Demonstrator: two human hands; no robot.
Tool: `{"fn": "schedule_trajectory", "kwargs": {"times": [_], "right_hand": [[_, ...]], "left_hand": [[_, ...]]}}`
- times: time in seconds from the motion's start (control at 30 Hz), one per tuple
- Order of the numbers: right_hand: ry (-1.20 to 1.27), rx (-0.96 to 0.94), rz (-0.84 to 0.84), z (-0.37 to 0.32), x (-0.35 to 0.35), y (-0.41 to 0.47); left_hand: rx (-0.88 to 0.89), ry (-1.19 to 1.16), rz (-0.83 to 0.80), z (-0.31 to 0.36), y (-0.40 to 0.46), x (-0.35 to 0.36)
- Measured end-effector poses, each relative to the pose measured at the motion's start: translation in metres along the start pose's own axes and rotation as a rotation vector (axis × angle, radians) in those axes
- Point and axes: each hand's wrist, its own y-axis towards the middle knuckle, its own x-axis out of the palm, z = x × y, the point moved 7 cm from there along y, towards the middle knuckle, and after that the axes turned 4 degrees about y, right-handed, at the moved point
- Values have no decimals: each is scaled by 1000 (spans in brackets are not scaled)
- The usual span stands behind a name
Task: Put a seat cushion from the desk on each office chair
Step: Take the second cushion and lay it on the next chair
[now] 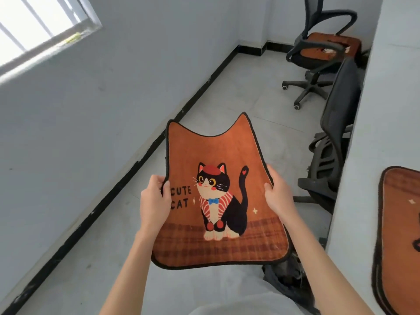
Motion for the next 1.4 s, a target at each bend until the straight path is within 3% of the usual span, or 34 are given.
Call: {"fn": "schedule_trajectory", "kwargs": {"times": [0.37,0.63,0.97,1.4], "right_hand": [[37,-1,65,-88,15,209],[-8,51,187,-109,-15,375],[30,223,565,-116,-130,528],[128,325,1025,-40,-384,632]], "left_hand": [[85,5,-37,69,231,39],[180,-51,-146,151,407,133],[553,-54,-484,362,561,300],[1130,-175,-674,683,549,533]]}}
